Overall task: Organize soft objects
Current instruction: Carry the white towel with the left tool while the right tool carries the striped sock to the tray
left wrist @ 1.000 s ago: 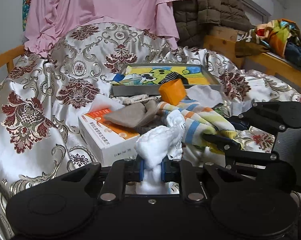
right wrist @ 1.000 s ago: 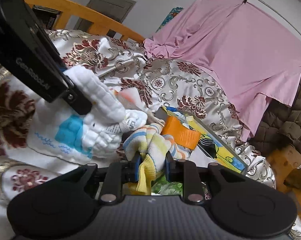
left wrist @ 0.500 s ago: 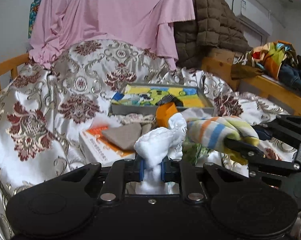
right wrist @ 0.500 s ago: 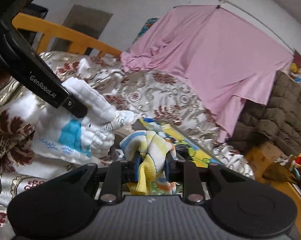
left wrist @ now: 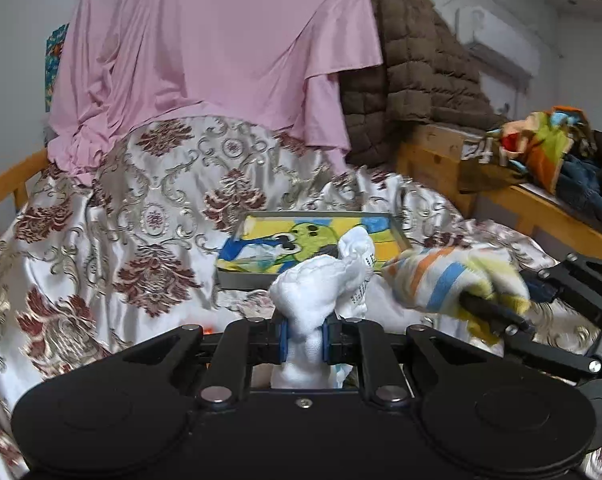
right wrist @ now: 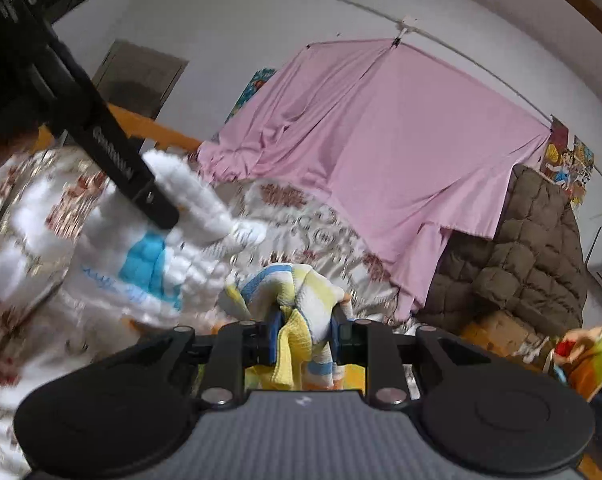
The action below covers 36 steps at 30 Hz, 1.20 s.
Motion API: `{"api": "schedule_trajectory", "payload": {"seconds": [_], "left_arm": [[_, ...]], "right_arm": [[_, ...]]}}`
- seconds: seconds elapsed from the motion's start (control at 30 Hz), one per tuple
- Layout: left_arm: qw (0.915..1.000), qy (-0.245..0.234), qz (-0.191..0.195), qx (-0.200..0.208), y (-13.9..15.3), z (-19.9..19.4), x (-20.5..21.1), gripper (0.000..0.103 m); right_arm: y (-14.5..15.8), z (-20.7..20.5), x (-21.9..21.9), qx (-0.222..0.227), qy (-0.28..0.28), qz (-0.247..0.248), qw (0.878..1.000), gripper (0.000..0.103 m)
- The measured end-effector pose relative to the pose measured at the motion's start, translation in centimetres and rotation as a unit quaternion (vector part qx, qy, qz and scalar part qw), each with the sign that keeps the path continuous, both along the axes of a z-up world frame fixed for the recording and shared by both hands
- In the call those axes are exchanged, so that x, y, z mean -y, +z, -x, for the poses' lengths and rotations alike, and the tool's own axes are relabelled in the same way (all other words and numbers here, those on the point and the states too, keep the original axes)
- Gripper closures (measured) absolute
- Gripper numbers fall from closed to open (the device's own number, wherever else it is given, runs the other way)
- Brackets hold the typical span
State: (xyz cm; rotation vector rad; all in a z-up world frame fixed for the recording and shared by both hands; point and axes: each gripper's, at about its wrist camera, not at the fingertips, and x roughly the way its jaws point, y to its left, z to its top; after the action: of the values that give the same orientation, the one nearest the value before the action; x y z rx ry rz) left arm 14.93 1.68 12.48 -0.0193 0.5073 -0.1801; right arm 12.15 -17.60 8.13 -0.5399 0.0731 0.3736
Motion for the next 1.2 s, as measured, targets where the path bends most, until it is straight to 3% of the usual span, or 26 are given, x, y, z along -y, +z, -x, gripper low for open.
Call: {"api": "schedule_trajectory", "payload": {"seconds": [0.07, 0.2, 0.3, 0.4, 0.5, 0.67, 0.83, 0.97, 1.13, 1.2], "left_arm": [[0.9999, 0.009, 0.003, -0.014, 2.2, -1.9, -0.1, 0.087], [0.9999, 0.017, 0.0, -0.003, 6.8, -6.2, 0.1, 0.087], [0.9994, 0.006, -0.028, 0.021, 8.1, -9.7, 1.0, 0.087], [0.9987, -0.002, -0.035, 0.038, 7.6, -13.5, 1.5, 0.087], [0.9986, -0.004, -0.023, 0.047, 5.9, -17.9, 1.5, 0.087], [0.9987, -0.012, -0.007, 0.049, 2.4, -24.8, 1.4, 0.087], [0.9992, -0.015, 0.032, 0.017, -1.8, -30.7, 1.5, 0.087], [0.9981, -0.016, 0.059, 0.001, -5.1, -34.5, 2.1, 0.087], [0.9983, -0.05, 0.001, 0.028, -8.4, -36.6, 4.3, 0.087], [0.9977, -0.06, 0.005, 0.029, -9.4, -37.1, 4.6, 0.087]], "right_arm": [[1.8, -1.4, -0.1, 0.004, 0.01, -0.003, 1.0, 0.077], [5.3, -5.1, -0.4, 0.024, 0.029, 0.005, 0.999, 0.077], [6.4, -8.8, -0.9, 0.04, 0.029, 0.037, 0.998, 0.077], [6.8, -13.3, -1.0, 0.032, 0.029, 0.048, 0.998, 0.077], [6.1, -18.4, -0.9, 0.02, 0.019, 0.043, 0.999, 0.077], [4.4, -26.7, -0.6, -0.04, -0.024, -0.003, 0.999, 0.077], [2.1, -33.3, 0.4, -0.106, -0.069, -0.027, 0.992, 0.077], [0.2, -36.2, 1.1, -0.149, -0.098, -0.027, 0.984, 0.077], [-1.6, -38.0, 0.8, -0.171, -0.111, 0.009, 0.979, 0.077], [-2.1, -38.5, 0.3, -0.18, -0.112, 0.02, 0.977, 0.077]]}}
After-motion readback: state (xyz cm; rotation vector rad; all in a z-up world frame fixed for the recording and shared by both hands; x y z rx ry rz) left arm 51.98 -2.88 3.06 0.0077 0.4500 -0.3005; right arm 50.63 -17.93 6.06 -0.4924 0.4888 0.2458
